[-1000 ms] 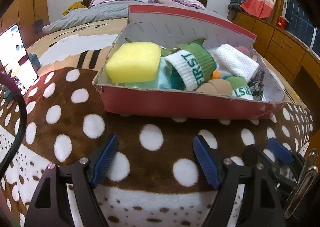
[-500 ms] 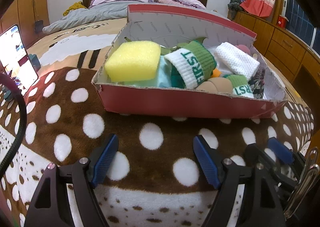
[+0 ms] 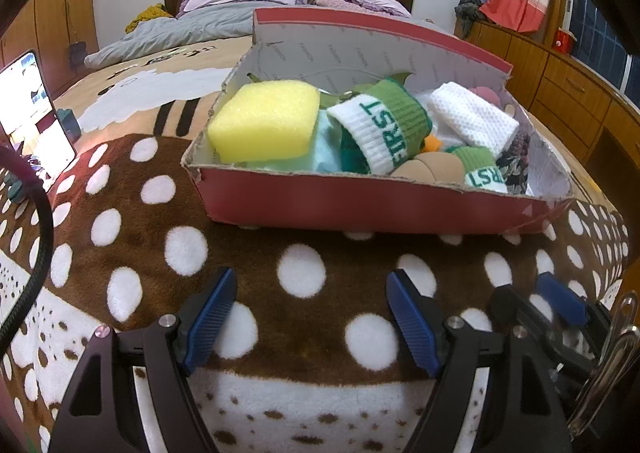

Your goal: Organize soft objects

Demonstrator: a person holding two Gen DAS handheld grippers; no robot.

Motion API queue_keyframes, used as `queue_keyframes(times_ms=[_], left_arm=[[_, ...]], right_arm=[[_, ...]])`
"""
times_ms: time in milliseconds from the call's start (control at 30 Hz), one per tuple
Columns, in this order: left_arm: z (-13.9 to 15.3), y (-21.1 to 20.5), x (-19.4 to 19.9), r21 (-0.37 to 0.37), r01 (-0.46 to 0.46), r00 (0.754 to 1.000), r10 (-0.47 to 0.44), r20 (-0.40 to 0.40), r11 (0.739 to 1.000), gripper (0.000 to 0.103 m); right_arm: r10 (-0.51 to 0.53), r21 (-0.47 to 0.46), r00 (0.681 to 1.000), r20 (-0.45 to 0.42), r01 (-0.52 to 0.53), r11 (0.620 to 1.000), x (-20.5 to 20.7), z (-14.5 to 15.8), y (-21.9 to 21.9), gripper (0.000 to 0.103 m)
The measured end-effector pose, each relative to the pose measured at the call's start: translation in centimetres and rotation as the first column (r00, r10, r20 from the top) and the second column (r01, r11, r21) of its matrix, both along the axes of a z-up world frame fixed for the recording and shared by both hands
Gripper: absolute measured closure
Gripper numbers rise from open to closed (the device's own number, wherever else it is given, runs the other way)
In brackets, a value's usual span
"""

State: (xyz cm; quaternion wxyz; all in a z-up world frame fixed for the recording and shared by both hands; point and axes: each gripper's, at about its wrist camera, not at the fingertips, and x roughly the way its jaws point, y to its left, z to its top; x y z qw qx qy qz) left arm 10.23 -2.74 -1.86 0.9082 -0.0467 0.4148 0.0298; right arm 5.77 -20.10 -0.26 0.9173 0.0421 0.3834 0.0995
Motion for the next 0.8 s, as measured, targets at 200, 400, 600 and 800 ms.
queue_keyframes(times_ms=[200,400,600,800], left_arm=[[-0.02,-0.03,-0.01,0.001,0.001,1.000,-0.001,0.000,1.000,0.022],[-0.02,-0.05,-0.01,0.001,0.001,1.000,-0.001,0.000,1.000,0.022],[-0.03,-0.06,-0.01,0.002,0.001,1.000,-0.001,0.000,1.000,0.022],[-0.09,-0.17,0.06,0.006,0.002,1.000,-0.002,-0.005,1.000,0.021]], right_arm=[[0.000,0.000,1.000,0.000,0.000,1.000,-0.08,-0.04,0.02,0.038],[0.000,0.000,1.000,0.000,0.000,1.000,0.02,-0.02,-0.03,0.038],[0.000,0.000,1.000,-0.001,0.000,1.000,0.03,-0.02,-0.04,0.038],[0.000,0.000,1.000,-0.001,0.000,1.000,0.03,-0.03,-0.05,0.038]])
